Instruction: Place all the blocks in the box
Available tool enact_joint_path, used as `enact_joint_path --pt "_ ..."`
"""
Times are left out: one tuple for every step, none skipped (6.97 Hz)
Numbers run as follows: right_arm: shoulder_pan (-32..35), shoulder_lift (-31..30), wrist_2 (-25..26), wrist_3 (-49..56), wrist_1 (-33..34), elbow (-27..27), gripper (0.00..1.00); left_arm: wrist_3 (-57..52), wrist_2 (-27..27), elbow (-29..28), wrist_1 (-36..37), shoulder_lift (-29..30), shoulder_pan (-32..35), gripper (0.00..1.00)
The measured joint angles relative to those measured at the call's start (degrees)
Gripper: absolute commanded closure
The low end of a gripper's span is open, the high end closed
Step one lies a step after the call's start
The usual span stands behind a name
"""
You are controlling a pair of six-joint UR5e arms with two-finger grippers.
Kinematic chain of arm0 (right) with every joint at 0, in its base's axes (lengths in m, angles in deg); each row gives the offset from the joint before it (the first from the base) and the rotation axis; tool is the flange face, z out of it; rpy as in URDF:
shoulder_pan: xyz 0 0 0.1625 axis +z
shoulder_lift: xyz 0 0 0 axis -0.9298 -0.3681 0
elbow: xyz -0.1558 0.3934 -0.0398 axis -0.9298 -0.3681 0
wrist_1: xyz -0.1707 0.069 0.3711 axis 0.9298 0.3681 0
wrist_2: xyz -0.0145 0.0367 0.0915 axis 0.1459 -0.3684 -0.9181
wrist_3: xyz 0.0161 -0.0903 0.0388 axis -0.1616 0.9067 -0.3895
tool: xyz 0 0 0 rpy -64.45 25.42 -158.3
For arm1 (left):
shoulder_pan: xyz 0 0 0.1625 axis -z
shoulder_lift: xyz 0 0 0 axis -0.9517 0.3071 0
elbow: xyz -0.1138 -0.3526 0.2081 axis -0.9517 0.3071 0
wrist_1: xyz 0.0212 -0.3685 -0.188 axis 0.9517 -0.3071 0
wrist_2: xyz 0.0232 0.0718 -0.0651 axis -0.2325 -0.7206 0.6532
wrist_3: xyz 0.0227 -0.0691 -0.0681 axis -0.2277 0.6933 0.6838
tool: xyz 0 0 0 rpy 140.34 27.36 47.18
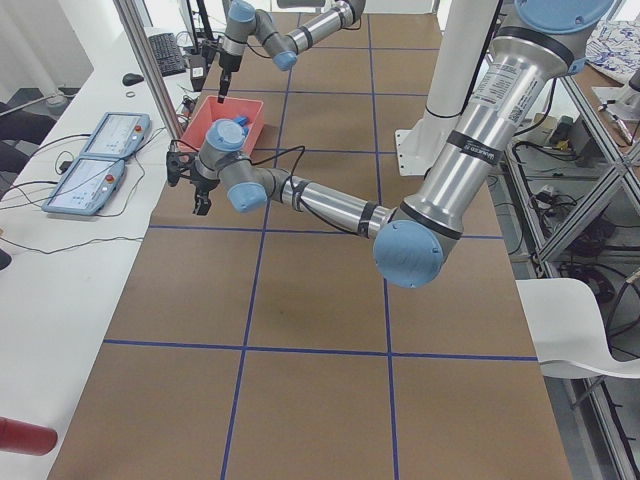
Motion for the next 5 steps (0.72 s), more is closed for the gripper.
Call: enact_joint_path --pt "1.21 -0.2 -1.61 0.29 3.23 2.27 0.0 -7.08 0.21 0.21 1.62 -0.97 0.87 0.0" --pt "2.51 -0.71 -3.1 1.84 9.38 6.3 0.0 -15.95 0.25 0.52 4.54 -2.22 2.3 0.0" --pt "4.07 -2.39 -5.44 5.49 15.19 11.13 0.0 -25.27 0.08 0.76 7.75 -3.73 3.83 0.0" --pt "5.87 -6.25 -8.66 9.49 19.57 17.04 0.0 -36.49 -0.23 0.84 11.28 -5.35 5.88 0.0" --pt "7.49 -12.49 -10.57 11.57 22.09 24.15 0.0 -49.48 -0.36 0.82 15.48 -6.49 8.88 0.0"
